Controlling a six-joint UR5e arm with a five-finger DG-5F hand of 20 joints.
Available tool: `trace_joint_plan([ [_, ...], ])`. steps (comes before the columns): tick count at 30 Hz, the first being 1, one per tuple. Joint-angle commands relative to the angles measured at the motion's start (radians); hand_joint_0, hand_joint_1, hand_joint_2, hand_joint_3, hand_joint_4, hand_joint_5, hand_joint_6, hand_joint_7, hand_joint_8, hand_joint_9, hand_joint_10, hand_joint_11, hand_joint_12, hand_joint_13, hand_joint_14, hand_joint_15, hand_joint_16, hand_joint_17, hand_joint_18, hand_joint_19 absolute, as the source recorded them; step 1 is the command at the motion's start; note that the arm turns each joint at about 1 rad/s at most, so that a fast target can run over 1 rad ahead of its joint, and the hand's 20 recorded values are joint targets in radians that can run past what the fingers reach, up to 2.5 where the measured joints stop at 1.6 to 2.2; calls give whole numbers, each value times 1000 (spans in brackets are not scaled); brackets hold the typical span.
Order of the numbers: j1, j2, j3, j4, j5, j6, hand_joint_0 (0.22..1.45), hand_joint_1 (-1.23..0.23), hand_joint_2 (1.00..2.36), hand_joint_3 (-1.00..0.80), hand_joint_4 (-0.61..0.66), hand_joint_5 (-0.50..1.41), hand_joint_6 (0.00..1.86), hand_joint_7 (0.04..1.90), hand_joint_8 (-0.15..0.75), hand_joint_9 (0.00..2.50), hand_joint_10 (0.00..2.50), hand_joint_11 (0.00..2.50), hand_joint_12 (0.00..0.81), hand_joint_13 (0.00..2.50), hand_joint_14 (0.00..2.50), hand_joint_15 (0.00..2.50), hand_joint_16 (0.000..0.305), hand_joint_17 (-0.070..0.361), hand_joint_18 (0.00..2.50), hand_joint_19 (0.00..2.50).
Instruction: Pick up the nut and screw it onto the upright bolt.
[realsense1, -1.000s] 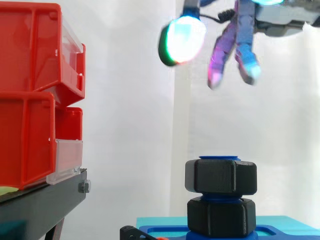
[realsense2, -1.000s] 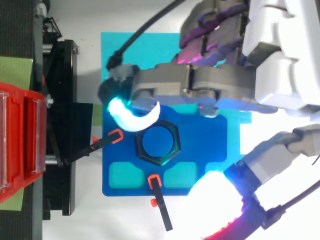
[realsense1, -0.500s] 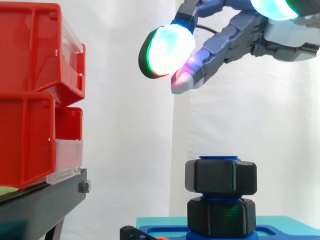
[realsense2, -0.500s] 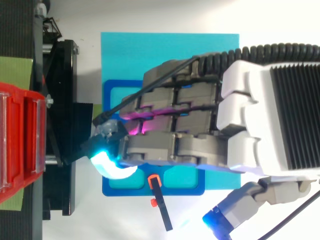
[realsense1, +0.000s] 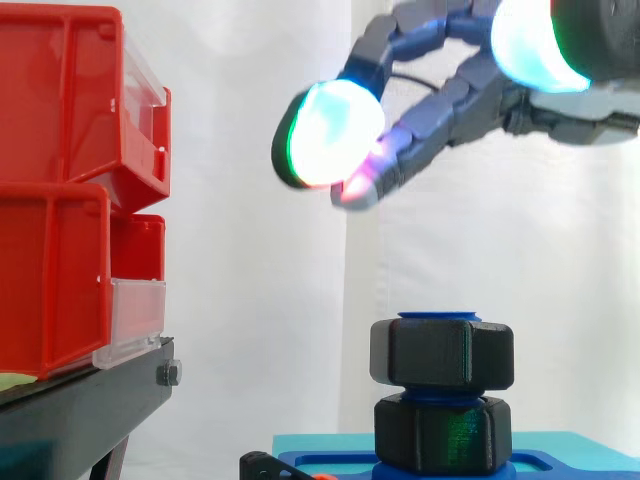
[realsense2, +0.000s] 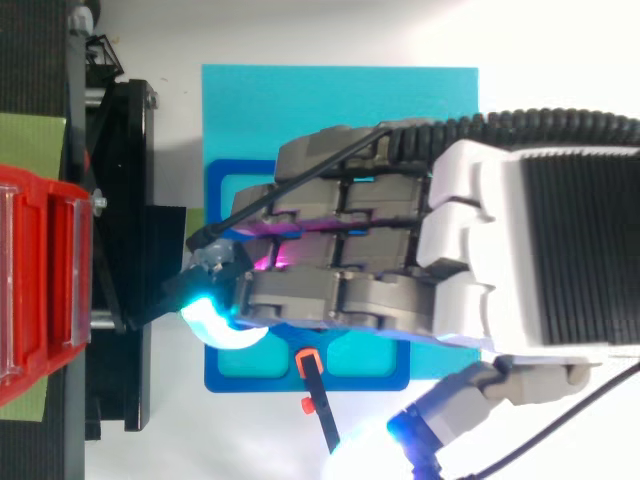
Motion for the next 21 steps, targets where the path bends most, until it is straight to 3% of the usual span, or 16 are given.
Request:
trace_joint_plan([
  [1, 1, -22, 1, 0, 5, 9, 452, -448, 1000, -500, 146, -152, 502, 768, 262, 792, 3, 97, 369, 598, 5, 122, 49, 111, 423, 360],
  [7, 4, -28, 1, -6, 5, 10, 453, -444, 1000, -500, 159, -144, 503, 780, 265, 794, 4, 99, 372, 594, 5, 127, 49, 111, 418, 362],
  [15, -7, -28, -1, -79, -13, 10, 450, -427, 1000, -500, 164, -140, 503, 802, 273, 789, 5, 101, 380, 584, 4, 118, 51, 114, 413, 349],
  [21, -8, -28, -1, -86, -8, -13, 446, -413, 1000, -500, 171, -134, 503, 808, 281, 790, 2, 90, 384, 553, 3, 87, 47, 105, 349, 265],
])
